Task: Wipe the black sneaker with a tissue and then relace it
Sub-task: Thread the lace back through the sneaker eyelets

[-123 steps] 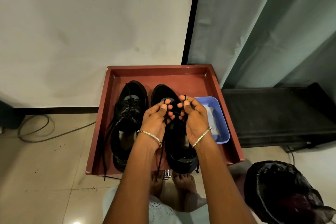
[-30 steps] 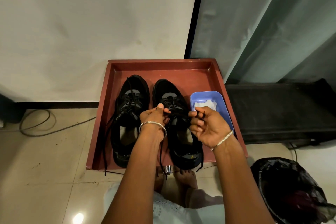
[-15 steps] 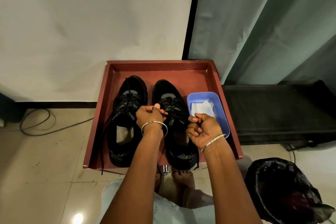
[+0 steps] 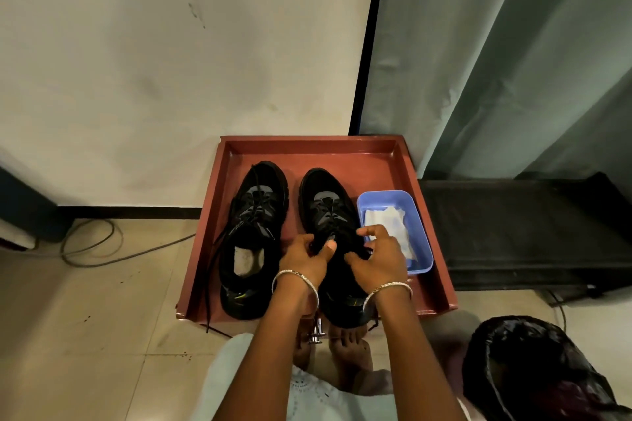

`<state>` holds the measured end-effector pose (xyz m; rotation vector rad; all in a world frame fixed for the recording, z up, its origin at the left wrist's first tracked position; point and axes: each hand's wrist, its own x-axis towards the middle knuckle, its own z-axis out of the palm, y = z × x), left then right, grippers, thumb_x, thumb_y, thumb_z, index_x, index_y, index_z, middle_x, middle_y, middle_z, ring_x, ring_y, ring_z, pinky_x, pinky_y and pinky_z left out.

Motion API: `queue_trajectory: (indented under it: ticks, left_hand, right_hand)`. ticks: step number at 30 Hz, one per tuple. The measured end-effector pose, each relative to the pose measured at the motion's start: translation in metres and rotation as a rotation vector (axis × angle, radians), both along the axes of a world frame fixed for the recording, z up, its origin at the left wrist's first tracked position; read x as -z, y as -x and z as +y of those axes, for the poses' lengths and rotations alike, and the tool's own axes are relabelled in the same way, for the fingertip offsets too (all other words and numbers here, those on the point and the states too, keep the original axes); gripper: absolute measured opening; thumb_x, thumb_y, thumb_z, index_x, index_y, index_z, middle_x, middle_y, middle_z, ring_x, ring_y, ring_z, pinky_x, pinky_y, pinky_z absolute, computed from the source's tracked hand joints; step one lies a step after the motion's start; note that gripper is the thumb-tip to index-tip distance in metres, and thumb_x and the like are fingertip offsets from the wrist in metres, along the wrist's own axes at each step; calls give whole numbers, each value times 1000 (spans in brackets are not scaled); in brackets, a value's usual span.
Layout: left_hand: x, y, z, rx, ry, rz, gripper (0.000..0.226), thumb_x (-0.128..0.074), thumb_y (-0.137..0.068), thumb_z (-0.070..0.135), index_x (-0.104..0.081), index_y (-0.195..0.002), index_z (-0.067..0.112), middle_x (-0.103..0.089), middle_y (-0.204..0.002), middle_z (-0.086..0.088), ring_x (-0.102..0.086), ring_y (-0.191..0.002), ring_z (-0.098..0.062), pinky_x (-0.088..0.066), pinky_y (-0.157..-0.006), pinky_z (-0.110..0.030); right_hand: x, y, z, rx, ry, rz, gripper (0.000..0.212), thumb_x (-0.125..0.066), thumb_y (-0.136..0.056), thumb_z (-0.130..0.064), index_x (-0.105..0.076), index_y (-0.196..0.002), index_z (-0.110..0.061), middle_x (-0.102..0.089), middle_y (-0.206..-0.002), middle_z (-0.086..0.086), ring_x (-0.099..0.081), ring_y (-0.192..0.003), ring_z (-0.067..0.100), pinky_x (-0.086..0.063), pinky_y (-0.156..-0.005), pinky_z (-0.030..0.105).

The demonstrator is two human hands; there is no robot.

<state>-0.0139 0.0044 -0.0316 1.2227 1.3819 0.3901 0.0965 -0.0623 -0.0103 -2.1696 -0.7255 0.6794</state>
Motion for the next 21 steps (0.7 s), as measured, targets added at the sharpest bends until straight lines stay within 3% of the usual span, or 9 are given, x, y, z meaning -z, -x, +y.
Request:
queue_trajectory:
  ticks: [4,11,15,18,21]
  left_hand:
    - [-1,-3,4,37,-81,42,57,-74,-86,28,-53,-138,14,-61,-130,-11,-60,-119,-27,-48,-103,-39]
    - [2,-14,15,126,-216,205,59,-72,-85,41,-54,-137,22,-63,-132,-8,-58,-122,-28,-47,-103,-44]
    - [-11,-6,9,231,-361,390,56,-62,-91,47,-48,-141,26,-65,-126,-9,-59,-119,-32,-48,-98,-40]
    - [-36,13,6,104,-575,379,36,-59,-93,44,-59,-122,23,-72,-106,-6,-67,-100,-29,-53,-84,-39]
    - [-49,41,18,-100,-702,364,16,-59,-95,31,-69,-100,20,-73,-90,-4,-69,-86,-27,-52,-72,-35]
  right_hand:
    - [4,0,4,30,2,-37,26,-76,-84,-18,-62,-106,-20,-65,-111,8,-62,-94,20,-54,-88,36]
    - [1,-5,18,111,36,-51,23,-75,-84,-16,-63,-105,-17,-69,-104,7,-55,-82,15,-47,-78,27]
    - [-11,5,19,124,97,-144,31,-75,-82,-15,-64,-110,-17,-59,-122,12,-53,-81,19,-49,-78,33]
    - [-33,22,22,184,-29,-300,31,-72,-82,-9,-64,-112,-14,-45,-131,12,-48,-77,18,-47,-77,32]
    - [-40,45,34,188,-313,-363,19,-65,-82,-5,-67,-98,-15,-54,-113,7,-55,-80,17,-42,-75,22]
